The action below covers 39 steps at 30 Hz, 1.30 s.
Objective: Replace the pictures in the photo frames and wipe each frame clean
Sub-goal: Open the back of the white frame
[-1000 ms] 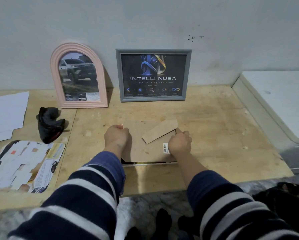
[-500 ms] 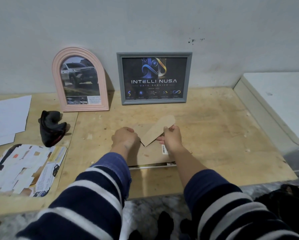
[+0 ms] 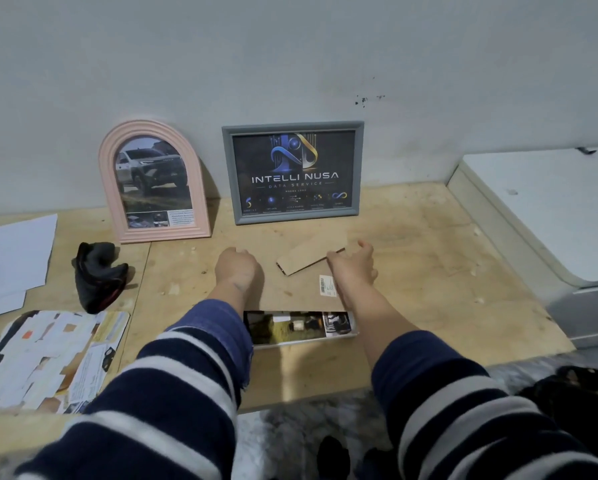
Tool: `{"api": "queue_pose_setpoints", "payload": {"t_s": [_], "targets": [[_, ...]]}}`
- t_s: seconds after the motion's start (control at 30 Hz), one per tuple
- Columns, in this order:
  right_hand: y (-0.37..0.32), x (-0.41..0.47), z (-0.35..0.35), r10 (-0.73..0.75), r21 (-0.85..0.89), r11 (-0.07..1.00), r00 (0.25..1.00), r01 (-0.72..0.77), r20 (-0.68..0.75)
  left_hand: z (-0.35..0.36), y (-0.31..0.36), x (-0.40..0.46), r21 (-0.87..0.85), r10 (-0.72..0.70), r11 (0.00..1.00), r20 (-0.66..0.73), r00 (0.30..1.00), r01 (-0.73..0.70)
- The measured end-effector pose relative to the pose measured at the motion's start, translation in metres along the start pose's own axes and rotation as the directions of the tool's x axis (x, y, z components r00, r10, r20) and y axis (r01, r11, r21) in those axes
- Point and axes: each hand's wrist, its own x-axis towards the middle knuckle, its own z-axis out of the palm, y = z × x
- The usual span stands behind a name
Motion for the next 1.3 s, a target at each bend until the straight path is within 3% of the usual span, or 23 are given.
{"api": "queue_pose_setpoints", "payload": {"t_s": [0.2,0.43,0.5,0.8,0.97,1.07,1.3], "targets": [[0.010,0.021,-0.060,0.024,-0.095,0.995,0.999,-0.027,-0.031,0.032,0.039,-0.017,-0.125,-0.050,0.990,0.075,0.996,0.059],[0.040,0.051,-0.139,0.120,0.057,0.992,0.980,-0.113,-0.156,0.117,0.071,-0.062,-0.243,-0.009,0.968,0.208,0.978,0.060],[0.051,0.061,-0.157,0.138,0.079,0.989,0.974,-0.126,-0.180,0.139,0.075,-0.072,-0.184,0.022,0.982,0.277,0.961,0.031],[0.084,0.101,-0.176,0.135,0.034,0.991,0.967,-0.131,-0.216,0.209,0.082,-0.081,0.188,0.110,0.965,0.337,0.935,-0.182],[0.085,0.109,-0.178,0.076,-0.036,0.996,0.979,-0.084,-0.188,0.213,0.083,-0.073,0.199,0.082,0.965,0.394,0.916,-0.171],[0.079,0.105,-0.172,0.023,-0.211,0.975,0.981,-0.064,-0.193,0.201,0.080,-0.070,0.176,0.129,0.959,0.421,0.898,-0.221],[0.058,0.063,-0.126,-0.136,-0.403,0.910,0.989,0.100,-0.061,0.139,0.061,-0.056,0.258,0.209,0.920,0.315,0.926,-0.296]]}}
